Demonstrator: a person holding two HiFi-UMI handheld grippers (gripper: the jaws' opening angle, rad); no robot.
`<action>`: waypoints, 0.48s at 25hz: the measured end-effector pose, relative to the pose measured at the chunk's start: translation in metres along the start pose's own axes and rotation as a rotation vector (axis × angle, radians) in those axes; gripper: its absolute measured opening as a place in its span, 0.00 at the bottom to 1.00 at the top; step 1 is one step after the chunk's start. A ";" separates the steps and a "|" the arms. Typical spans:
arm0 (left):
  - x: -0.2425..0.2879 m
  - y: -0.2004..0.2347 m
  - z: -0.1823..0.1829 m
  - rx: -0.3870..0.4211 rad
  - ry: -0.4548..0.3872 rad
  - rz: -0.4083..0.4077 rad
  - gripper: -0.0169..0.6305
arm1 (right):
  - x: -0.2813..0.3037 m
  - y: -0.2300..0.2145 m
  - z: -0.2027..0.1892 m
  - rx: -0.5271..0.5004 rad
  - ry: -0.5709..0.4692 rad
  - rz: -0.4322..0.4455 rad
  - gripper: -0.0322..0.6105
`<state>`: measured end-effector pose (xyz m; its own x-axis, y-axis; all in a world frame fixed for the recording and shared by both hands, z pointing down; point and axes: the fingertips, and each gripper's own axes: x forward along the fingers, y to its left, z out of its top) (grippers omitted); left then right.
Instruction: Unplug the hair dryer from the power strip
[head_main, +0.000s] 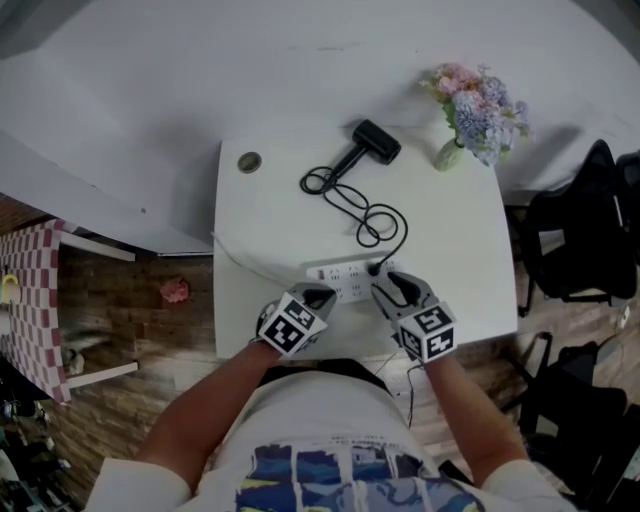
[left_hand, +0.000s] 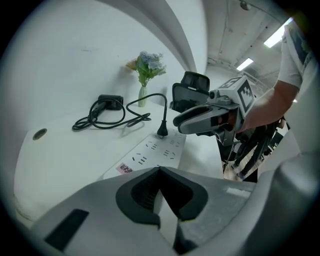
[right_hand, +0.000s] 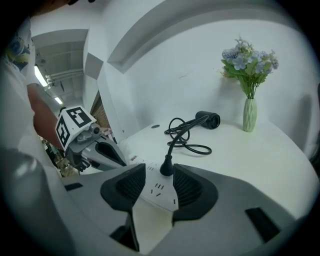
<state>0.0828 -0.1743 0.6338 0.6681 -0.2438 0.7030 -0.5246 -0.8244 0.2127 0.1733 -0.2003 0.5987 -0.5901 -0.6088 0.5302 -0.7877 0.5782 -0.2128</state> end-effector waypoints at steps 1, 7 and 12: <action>0.000 0.000 0.000 0.001 0.001 -0.001 0.03 | 0.003 -0.003 0.001 0.003 -0.001 -0.003 0.30; 0.001 0.000 0.000 0.013 0.013 -0.002 0.03 | 0.018 -0.012 0.007 0.012 0.001 -0.006 0.29; 0.000 0.001 0.000 0.008 0.022 -0.011 0.03 | 0.029 -0.011 0.012 0.002 0.004 -0.001 0.27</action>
<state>0.0822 -0.1746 0.6341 0.6620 -0.2233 0.7154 -0.5130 -0.8309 0.2153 0.1630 -0.2307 0.6066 -0.5890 -0.6072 0.5332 -0.7884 0.5765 -0.2144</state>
